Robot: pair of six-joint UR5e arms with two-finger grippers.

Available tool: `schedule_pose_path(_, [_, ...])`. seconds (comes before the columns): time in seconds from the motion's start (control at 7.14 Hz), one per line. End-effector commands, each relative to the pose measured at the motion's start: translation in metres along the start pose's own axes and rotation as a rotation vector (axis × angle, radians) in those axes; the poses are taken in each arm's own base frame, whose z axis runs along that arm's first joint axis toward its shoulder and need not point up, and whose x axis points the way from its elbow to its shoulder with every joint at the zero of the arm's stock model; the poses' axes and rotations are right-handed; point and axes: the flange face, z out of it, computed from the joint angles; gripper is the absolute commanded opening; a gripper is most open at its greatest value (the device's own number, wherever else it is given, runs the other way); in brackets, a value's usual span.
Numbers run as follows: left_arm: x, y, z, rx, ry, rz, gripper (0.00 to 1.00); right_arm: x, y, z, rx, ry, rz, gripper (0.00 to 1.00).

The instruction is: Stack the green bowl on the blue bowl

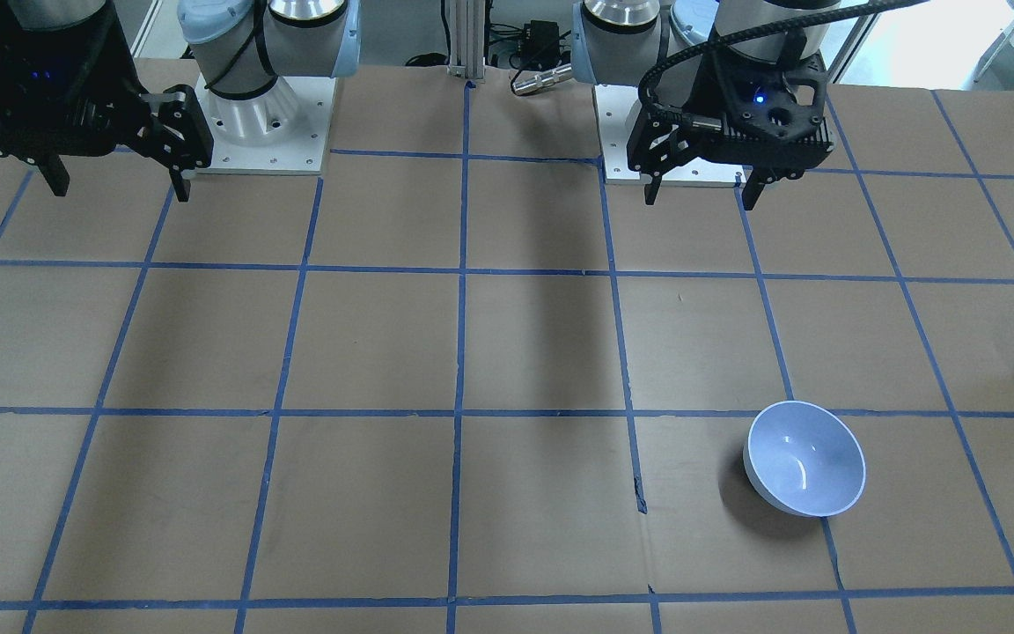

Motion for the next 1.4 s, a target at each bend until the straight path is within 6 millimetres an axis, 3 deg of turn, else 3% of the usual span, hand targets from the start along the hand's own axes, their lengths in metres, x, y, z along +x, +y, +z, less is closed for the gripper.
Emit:
schedule_pose_path(0.0, [0.001,0.002,0.001,-0.002,0.001,0.002,1.00,0.000,0.000,0.000,0.000,0.000,0.000,1.00])
schedule_pose_path(0.98, [-0.002,0.001,0.003,-0.007,-0.004,0.012,1.00,0.000,0.000,0.000,0.000,0.000,0.000,1.00])
schedule_pose_path(1.26, [-0.011,0.000,0.004,-0.012,-0.014,0.083,1.00,0.000,0.000,0.000,0.000,0.000,0.000,1.00])
